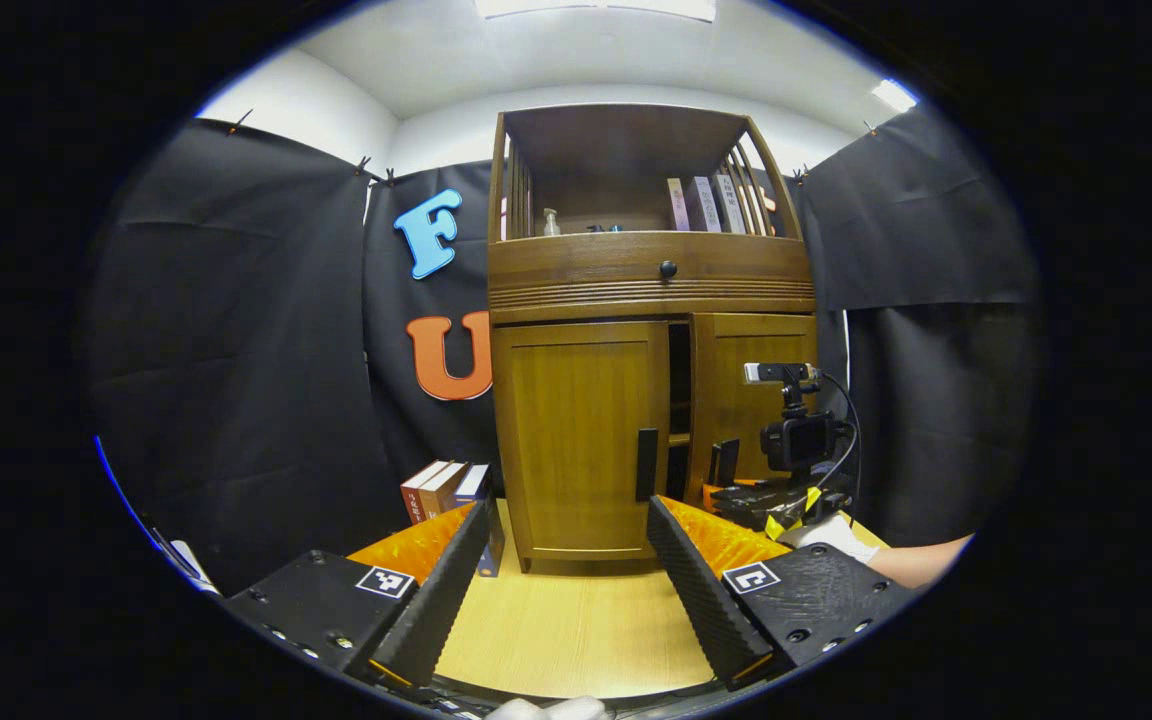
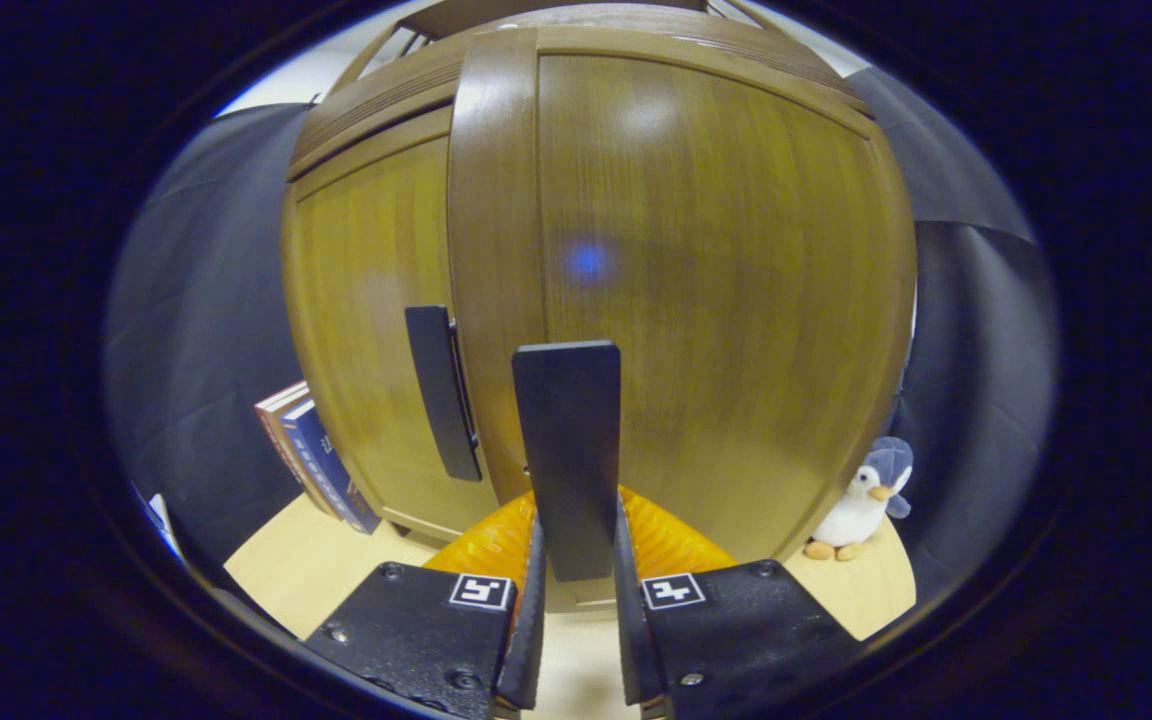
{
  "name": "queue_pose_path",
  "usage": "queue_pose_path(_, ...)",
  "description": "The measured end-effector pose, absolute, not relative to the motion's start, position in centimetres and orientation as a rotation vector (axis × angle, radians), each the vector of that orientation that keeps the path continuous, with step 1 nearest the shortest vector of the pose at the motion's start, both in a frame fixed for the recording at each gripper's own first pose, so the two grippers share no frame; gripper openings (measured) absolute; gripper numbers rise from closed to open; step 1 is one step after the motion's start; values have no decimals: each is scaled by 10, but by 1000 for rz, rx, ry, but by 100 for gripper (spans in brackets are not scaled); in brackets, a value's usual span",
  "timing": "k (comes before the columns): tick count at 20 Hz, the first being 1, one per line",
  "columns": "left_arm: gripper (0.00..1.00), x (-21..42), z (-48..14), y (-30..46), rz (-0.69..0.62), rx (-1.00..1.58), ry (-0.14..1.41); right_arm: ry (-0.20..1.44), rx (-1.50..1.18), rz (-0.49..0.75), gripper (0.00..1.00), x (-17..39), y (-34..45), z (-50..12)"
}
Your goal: Open the right door of the double-door shoe cabinet with the right hand, and open the left door with the left hand.
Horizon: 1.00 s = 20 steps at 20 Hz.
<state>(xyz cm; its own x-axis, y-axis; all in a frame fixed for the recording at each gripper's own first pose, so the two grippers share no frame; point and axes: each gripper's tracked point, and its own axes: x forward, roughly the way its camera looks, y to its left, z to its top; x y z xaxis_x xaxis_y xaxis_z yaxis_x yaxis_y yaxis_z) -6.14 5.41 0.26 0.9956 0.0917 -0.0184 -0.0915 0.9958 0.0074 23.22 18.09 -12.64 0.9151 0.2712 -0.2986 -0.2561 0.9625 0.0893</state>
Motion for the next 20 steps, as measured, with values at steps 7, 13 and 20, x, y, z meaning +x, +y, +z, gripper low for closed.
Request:
queue_pose_path(7,96,-58,-1,41,45,4,15,311,52,261,34,194,152,-131)
queue_pose_path(13,96,-51,-3,33,9,-1,13,312,62,234,34,162,117,-136)
queue_pose_path(20,96,-45,-3,21,-35,-8,2,300,70,170,28,134,71,-140)
